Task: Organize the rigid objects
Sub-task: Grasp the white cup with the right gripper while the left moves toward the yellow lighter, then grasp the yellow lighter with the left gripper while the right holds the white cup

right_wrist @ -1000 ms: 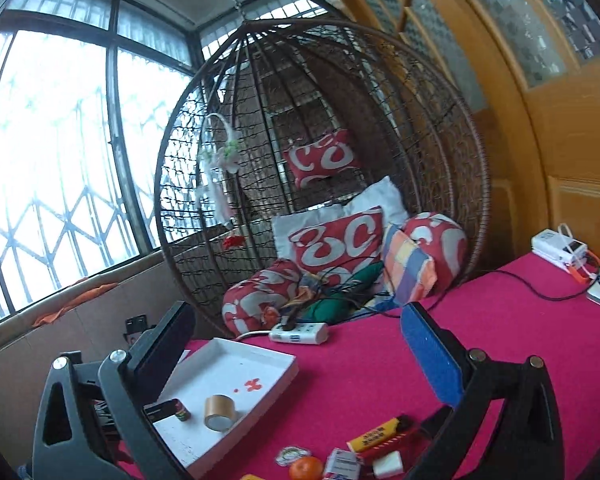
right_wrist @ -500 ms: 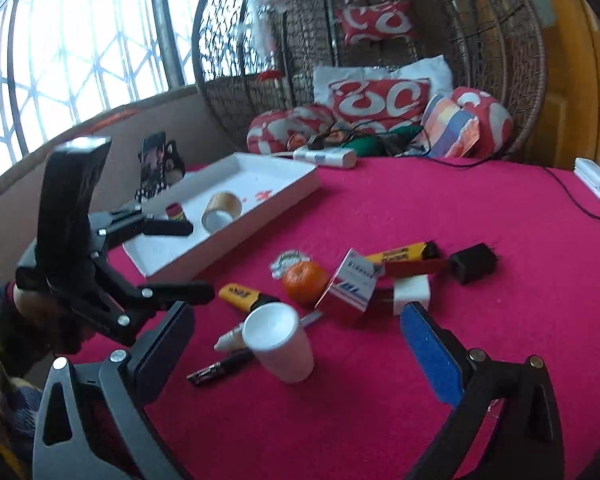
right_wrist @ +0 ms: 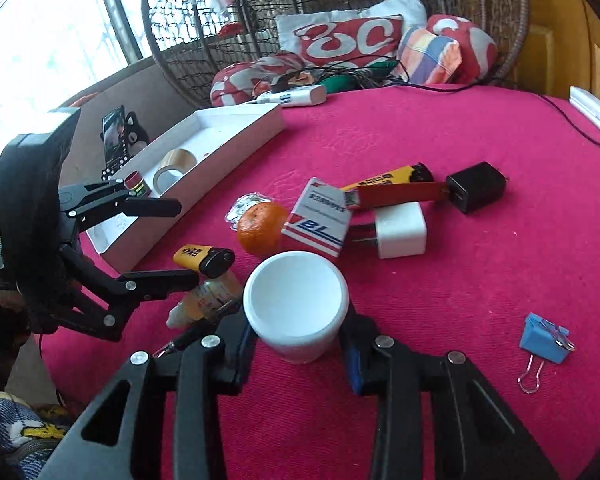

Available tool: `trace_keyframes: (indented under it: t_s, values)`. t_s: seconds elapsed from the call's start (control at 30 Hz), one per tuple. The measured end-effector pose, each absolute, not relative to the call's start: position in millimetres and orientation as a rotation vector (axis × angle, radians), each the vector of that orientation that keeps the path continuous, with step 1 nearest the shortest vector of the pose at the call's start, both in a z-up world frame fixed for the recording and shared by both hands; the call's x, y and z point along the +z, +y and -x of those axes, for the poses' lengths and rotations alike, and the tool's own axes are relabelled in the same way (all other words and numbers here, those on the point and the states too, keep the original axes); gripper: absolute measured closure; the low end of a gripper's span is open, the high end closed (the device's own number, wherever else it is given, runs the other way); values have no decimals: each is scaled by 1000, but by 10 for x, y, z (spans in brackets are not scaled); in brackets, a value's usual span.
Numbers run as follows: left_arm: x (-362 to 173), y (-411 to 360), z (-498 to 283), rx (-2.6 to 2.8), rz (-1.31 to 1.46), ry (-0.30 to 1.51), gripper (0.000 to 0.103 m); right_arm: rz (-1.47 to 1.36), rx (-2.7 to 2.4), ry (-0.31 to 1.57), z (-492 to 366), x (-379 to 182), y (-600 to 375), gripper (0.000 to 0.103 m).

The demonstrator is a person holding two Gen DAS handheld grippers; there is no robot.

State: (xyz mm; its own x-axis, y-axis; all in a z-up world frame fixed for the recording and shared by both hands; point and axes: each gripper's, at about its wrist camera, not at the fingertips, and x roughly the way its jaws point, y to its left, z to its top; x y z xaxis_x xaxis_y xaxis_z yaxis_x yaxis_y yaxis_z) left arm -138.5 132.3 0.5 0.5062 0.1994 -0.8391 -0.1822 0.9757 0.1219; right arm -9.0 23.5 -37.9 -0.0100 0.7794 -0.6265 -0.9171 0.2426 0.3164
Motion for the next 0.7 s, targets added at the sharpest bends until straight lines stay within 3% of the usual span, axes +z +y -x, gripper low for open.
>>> trace_keyframes:
  t_s: [0.17, 0.23, 0.27, 0.3, 0.37, 0.7]
  values:
    - [-101, 1430, 1288, 162, 31, 1066, 26, 187, 1366, 849, 87, -443, 198, 67]
    - [-97, 1430, 1265, 159, 40, 1062, 32, 174, 1379, 852, 92, -433, 204, 67]
    - [-90, 1407, 1272, 155, 29, 1055, 46, 175, 1380, 853, 96, -434, 204, 67]
    - [-61, 1381, 1274, 120, 45, 1046, 74, 174, 1379, 853, 100, -433, 206, 67]
    - [-57, 1326, 1279, 147, 31, 1042, 89, 168, 1378, 853, 99, -425, 204, 67]
    - [20, 1336, 1611, 209, 281, 912, 90, 131, 1401, 800, 125, -243, 172, 67]
